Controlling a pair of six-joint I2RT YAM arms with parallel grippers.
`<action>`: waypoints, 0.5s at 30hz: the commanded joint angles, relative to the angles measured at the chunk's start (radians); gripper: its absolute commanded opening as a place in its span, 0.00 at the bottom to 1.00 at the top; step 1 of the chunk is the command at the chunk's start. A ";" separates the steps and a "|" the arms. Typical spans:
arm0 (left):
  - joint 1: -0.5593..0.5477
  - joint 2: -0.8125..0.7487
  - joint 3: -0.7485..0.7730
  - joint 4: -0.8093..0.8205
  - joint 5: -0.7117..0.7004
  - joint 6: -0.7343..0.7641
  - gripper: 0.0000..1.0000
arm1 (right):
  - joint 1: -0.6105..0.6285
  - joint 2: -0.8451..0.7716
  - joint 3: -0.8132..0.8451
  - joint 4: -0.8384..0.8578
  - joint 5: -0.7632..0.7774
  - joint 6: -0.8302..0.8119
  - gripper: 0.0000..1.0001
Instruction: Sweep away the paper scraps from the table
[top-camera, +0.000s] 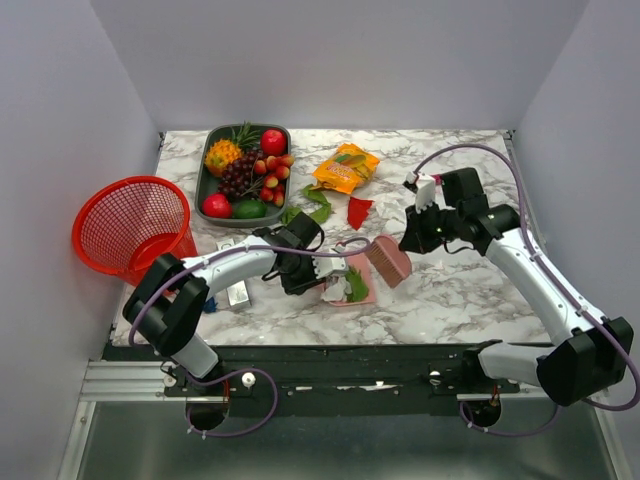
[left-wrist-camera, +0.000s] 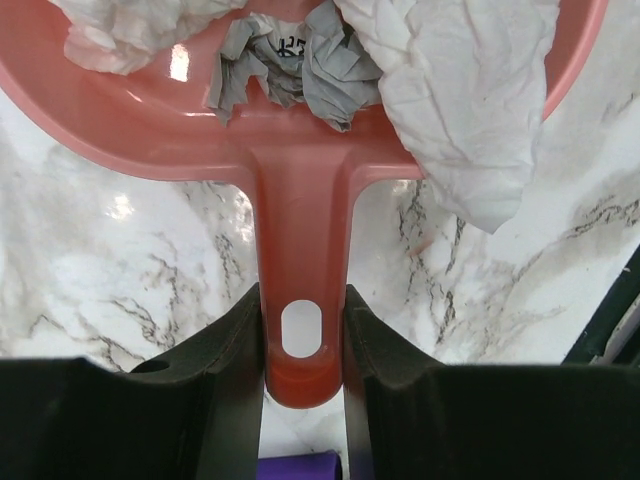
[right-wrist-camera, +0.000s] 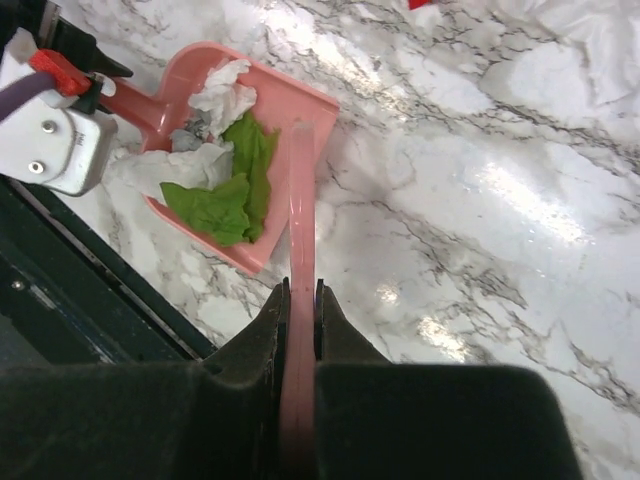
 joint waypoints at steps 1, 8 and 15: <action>0.012 -0.014 0.001 0.104 0.066 0.019 0.00 | -0.031 -0.038 0.038 -0.038 0.105 -0.046 0.01; 0.043 -0.044 0.026 0.062 0.100 0.013 0.00 | -0.129 -0.003 0.092 -0.002 0.140 -0.015 0.00; 0.138 -0.135 0.115 -0.071 0.158 0.023 0.00 | -0.156 0.020 0.064 0.045 0.166 0.011 0.00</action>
